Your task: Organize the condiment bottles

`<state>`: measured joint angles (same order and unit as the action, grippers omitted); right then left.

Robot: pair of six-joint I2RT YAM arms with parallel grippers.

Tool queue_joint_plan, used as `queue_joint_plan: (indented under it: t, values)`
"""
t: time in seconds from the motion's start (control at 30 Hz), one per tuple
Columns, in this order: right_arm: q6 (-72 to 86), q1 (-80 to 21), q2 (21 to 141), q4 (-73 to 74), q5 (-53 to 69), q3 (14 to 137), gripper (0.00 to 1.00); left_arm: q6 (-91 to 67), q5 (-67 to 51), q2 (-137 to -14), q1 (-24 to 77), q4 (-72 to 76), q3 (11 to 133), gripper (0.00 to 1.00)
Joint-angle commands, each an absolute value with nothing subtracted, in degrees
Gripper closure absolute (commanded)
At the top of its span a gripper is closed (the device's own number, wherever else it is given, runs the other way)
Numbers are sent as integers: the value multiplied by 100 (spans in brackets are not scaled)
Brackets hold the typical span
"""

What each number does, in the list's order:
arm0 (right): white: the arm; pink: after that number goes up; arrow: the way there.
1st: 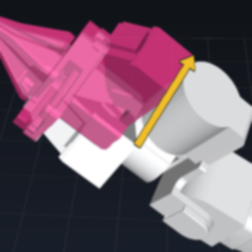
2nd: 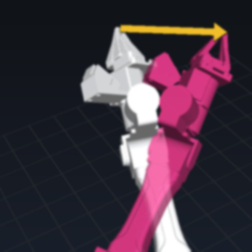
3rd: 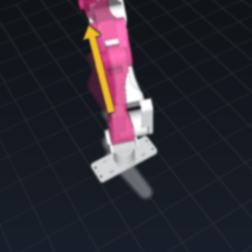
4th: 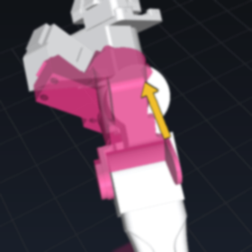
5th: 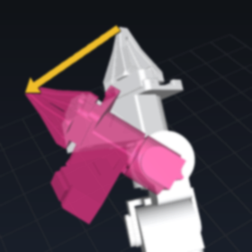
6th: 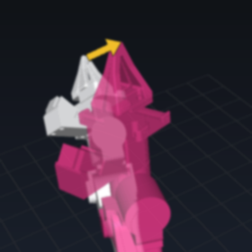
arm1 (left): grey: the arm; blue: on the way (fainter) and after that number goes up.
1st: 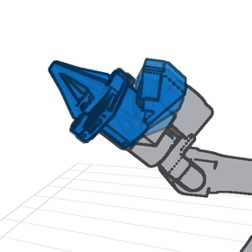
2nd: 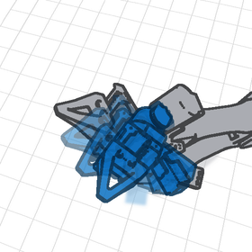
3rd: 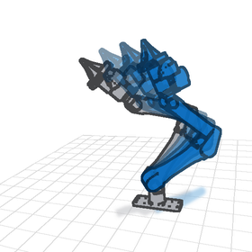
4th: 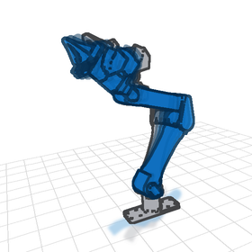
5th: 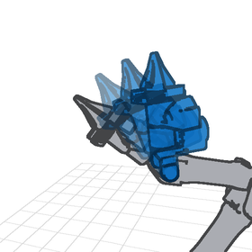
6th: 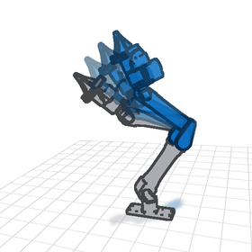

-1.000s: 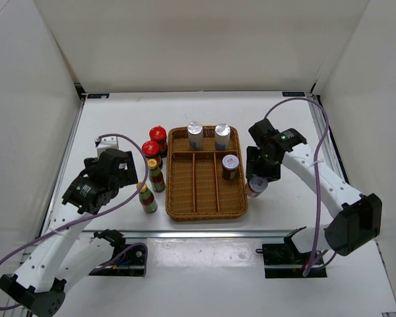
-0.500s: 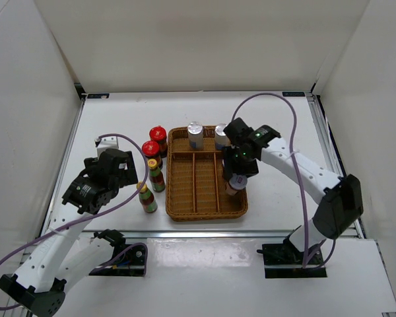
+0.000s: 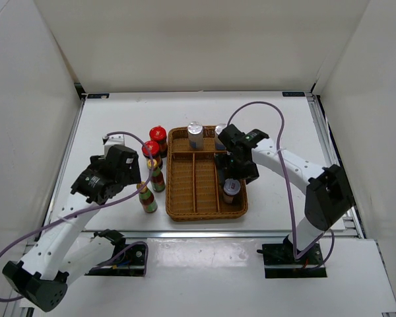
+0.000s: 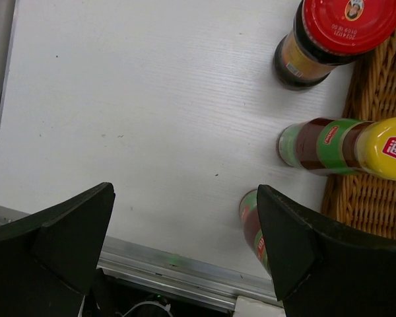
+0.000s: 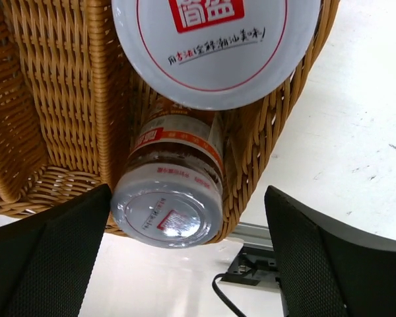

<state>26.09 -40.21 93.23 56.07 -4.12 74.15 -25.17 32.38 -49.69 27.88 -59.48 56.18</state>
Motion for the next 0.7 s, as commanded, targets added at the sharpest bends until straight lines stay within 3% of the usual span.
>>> queue_joint_plan:
  t: [0.0,0.37,0.67]
  values:
    - [2558,-4017,8931,5730,-500,7655,0,-2312,3130,-5054,2804,-5897,5766,1]
    - [2610,-4017,8358,5854,-721,7813,0,-1714,1503,-4518,2804,-5845,6495,1]
    - [2426,-4017,8525,5854,-721,7919,0,-1451,457,-5360,2804,-5406,6609,1]
